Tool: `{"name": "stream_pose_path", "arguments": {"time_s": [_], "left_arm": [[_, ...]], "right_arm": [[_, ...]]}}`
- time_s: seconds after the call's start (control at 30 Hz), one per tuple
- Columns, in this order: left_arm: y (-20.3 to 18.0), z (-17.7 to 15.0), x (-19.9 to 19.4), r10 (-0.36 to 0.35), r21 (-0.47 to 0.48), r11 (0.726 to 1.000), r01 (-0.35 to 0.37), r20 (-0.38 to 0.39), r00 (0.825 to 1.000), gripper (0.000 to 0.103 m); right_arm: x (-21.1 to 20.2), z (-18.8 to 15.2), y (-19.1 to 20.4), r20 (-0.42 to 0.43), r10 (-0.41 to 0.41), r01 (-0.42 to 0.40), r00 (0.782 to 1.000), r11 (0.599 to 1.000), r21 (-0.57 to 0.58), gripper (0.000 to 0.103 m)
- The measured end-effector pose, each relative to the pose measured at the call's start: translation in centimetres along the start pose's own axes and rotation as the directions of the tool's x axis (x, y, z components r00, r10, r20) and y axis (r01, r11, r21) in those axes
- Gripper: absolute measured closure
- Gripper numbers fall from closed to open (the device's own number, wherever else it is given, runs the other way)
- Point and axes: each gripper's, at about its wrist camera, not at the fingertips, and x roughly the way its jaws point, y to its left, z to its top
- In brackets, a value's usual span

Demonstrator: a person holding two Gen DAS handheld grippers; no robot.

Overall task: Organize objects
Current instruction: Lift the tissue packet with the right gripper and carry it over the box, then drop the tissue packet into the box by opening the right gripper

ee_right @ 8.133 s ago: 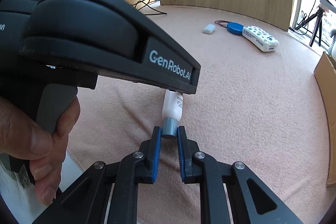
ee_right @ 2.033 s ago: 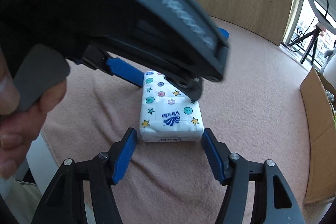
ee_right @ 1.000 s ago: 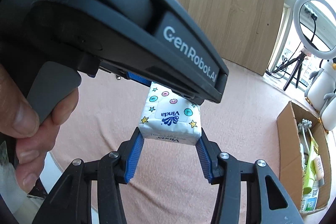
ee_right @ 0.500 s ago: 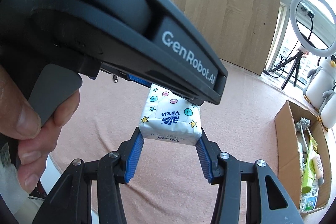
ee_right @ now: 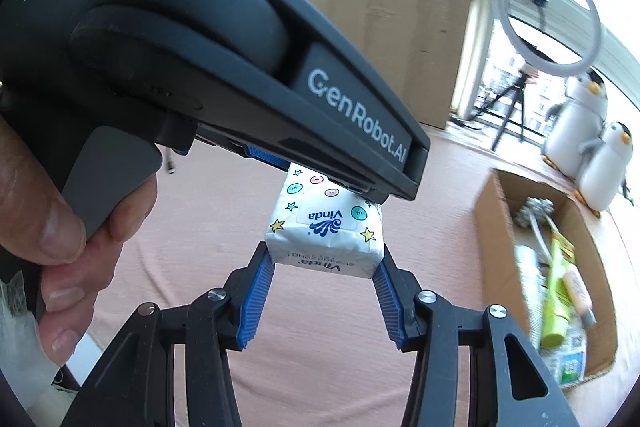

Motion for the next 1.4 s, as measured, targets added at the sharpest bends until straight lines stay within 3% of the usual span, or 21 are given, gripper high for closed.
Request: {"name": "stream_pose_path", "arguments": {"time_s": [0.27, 0.5, 0.77, 0.93, 1.0, 1.07, 1.1, 1.27, 1.4], "left_arm": [[-8.2, 2.5, 3.3, -0.075, 0.127, 0.989, 0.08, -0.04, 0.996, 0.044], [-16.1, 3.4, 6.8, -0.142, 0.243, 0.956, 0.163, -0.1, 0.985, 0.044], [-20.6, 4.2, 9.2, -0.163, 0.298, 0.934, 0.197, -0.136, 0.977, 0.044], [-20.6, 5.5, 9.6, -0.18, 0.279, 0.937, 0.21, -0.132, 0.975, 0.043], [-19.8, 6.1, 9.9, -0.175, 0.25, 0.948, 0.199, -0.115, 0.978, 0.037], [-18.4, 6.5, 10.1, -0.122, 0.222, 0.965, 0.14, -0.095, 0.988, 0.024], [-17.7, 6.6, 10.1, -0.11, 0.205, 0.971, 0.126, -0.088, 0.99, 0.023], [-11.7, 6.8, 9.3, -0.054, 0.121, 0.991, 0.061, -0.058, 0.997, 0.023], [-6.1, 5.8, 7.8, -0.006, 0.037, 0.999, 0.008, -0.045, 0.999, 0.023]], "right_arm": [[-2.6, -1.5, -5.6, 0.004, -0.119, 0.118, 0.993, 0.988, 0.1, 0.058], [-4.9, -3.7, -10.8, -0.02, -0.225, 0.224, 0.974, 0.953, 0.202, 0.058], [-5.9, -5.3, -14.8, -0.045, -0.285, 0.286, 0.958, 0.92, 0.266, 0.058], [-5.7, -4.8, -16.0, -0.036, -0.296, 0.294, 0.955, 0.915, 0.276, 0.058], [-5.5, -4.5, -16.2, -0.035, -0.309, 0.307, 0.95, 0.912, 0.271, 0.056], [-4.7, -4.4, -16.4, -0.074, -0.333, 0.341, 0.94, 0.904, 0.26, 0.051], [-4.4, -4.4, -16.5, -0.089, -0.34, 0.351, 0.936, 0.901, 0.255, 0.051], [-5.2, -3.8, -15.8, -0.051, -0.353, 0.354, 0.934, 0.9, 0.256, 0.05], [-4.9, -2.1, -14.2, -0.018, -0.317, 0.312, 0.948, 0.921, 0.231, 0.05]]}}
